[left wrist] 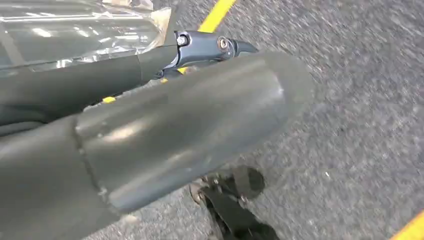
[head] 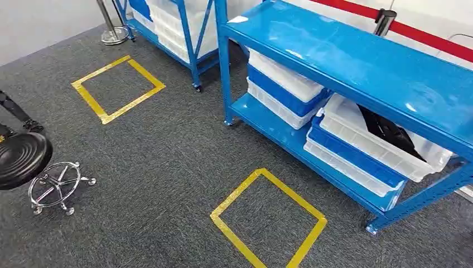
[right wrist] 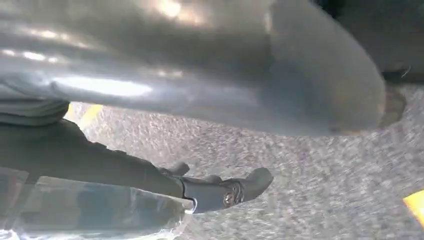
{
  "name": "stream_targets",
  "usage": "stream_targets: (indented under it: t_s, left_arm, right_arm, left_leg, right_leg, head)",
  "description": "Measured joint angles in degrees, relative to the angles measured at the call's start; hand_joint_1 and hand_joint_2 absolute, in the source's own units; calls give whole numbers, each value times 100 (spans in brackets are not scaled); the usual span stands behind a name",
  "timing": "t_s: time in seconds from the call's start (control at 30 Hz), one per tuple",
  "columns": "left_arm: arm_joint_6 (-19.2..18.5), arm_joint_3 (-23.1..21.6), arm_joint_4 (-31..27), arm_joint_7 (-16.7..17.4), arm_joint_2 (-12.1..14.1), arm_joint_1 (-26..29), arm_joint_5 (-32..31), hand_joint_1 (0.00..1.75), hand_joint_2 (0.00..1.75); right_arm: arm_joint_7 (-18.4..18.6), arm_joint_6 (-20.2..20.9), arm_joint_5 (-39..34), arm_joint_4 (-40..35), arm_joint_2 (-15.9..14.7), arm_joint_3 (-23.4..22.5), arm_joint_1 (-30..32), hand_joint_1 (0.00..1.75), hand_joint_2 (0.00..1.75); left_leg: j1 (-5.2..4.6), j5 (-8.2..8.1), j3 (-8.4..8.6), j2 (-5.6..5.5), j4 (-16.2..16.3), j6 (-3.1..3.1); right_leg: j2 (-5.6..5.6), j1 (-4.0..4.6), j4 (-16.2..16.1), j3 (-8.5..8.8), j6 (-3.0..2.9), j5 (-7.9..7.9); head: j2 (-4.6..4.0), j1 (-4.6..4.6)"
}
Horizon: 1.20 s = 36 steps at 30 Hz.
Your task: Take the parts from the cabinet and place them on the table.
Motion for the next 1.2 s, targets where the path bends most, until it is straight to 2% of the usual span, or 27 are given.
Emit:
stream_targets:
  t_s: [0.03,0.07,0.1,0.13,0.17,0.2,0.27,0.3,0.33,0.37,0.4,0.43,0.47,0.57,0.73,1.2]
  left_arm:
    - [2,-2,7,0,-7,1,0,0,0]
    - [7,-2,11,0,-9,18,2,0,0]
    - [15,-2,11,0,-4,34,4,0,0]
    - [20,0,11,0,-2,44,9,0,0]
    - [22,0,11,0,-2,45,9,0,0]
    - [22,0,13,0,-4,44,9,0,0]
    - [22,0,13,-18,-4,44,9,0,0]
    - [22,0,11,-28,-2,43,9,0,0]
    - [22,0,13,-35,0,36,9,0,0]
    - [24,0,13,-42,-2,36,9,0,0]
    - [24,0,13,-44,-2,37,9,0,0]
    - [24,0,13,-46,-7,36,9,0,0]
    - [24,0,13,-48,-7,37,9,0,0]
    - [24,0,13,-55,-4,38,9,0,0]
    - [24,0,13,-66,-7,38,7,0,0]
    - [11,0,15,-79,-9,38,0,0,0]
  right_arm:
    - [-13,-2,9,2,-2,-2,7,0,0]
    - [-51,-9,24,0,-2,-2,-3,0,0]
    - [-85,-15,43,0,7,-2,-8,0,0]
    - [-103,-24,65,2,13,-2,-6,0,0]
    - [-103,-29,70,2,11,-2,-4,0,0]
    - [-103,-28,76,2,11,-2,0,0,0]
    - [-103,-33,87,2,11,-2,5,0,0]
    - [-107,-33,98,2,13,-2,3,0,0]
    - [-112,-33,103,0,13,-2,-7,0,0]
    - [-116,-33,107,0,15,-2,-5,0,0]
    - [-116,-35,111,2,13,-2,4,0,0]
    - [-116,-42,114,2,7,-2,14,0,0]
    - [-116,-42,116,2,11,-2,18,0,0]
    - [-116,-44,116,0,11,-2,8,0,0]
    - [-116,-44,118,2,9,-2,24,0,0]
    - [-118,-50,199,2,0,-2,25,0,0]
  left_leg:
    - [-1,-225,-156,-226,336,25]
    - [-9,-459,-380,-347,802,37]
    - [-13,-631,-619,-407,1261,46]
    - [-16,-684,-804,-434,1561,56]
    - [-17,-599,-878,-440,1593,73]
    - [-17,-402,-834,-441,1400,96]
    - [-18,148,-480,-460,521,157]
    - [-26,282,-323,-510,143,198]
    - [-70,250,-307,-517,47,184]
    - [-83,263,-317,-509,38,191]
    - [-89,285,-311,-506,6,168]
    - [-104,278,-306,-503,7,111]
    - [-133,287,-299,-511,8,142]
    - [-183,288,-302,-509,11,188]
    - [-215,298,-317,-508,19,229]
    - [-205,289,-312,-509,18,241]
  right_leg:
    - [39,16,4,3,-44,6]
    - [63,43,4,1,-110,9]
    - [133,76,5,2,-123,8]
    - [186,110,6,7,-149,5]
    - [231,128,7,19,-151,4]
    - [269,139,8,34,-152,2]
    - [330,151,7,65,-150,0]
    - [346,151,6,62,-149,1]
    - [360,226,30,46,-121,-16]
    - [367,202,20,34,-106,-11]
    - [365,219,47,-1,-94,-46]
    - [361,253,36,-29,-132,-79]
    - [353,191,35,-26,-123,-65]
    - [352,189,28,-23,-54,-41]
    - [355,180,20,19,-13,-16]
    - [355,173,16,25,-13,-20]
  head:
    - [0,-13]
    - [0,-26]
    - [0,-29]
    - [0,-29]
    - [0,-29]
    - [0,-29]
    - [0,-26]
    - [0,-31]
    - [0,-29]
    - [0,-13]
    - [0,-24]
    - [0,-15]
    - [0,-18]
    - [0,-20]
    - [0,-18]
    - [0,-20]
